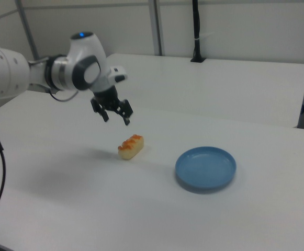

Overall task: Put the bread on the table
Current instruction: 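Set the bread roll on the table, open the gripper and raise it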

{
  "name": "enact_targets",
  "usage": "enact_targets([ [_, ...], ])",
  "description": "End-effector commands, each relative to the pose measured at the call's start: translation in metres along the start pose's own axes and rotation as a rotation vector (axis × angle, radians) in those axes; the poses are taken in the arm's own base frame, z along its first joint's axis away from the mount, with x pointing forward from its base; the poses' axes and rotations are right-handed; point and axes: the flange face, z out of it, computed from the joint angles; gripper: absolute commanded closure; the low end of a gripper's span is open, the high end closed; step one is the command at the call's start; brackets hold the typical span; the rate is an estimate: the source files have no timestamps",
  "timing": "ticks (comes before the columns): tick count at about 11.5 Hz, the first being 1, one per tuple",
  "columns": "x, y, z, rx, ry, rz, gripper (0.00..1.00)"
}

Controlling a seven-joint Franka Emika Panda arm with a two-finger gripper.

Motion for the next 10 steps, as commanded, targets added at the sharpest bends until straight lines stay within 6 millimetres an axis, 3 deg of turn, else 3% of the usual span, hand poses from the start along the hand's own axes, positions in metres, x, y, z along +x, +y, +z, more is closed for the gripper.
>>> enact_targets([
  [1,-0.041,0.004,-0.118,-0.014,-0.069,0.017,0.0],
  [2,-0.057,0.013,-0.144,-0.017,-0.116,0.031,0.0],
  [4,-0.077,0.049,-0.182,-0.021,-0.133,0.088,0.0],
  [10,-0.087,0.057,-0.199,-0.025,-0.151,0.095,0.0],
])
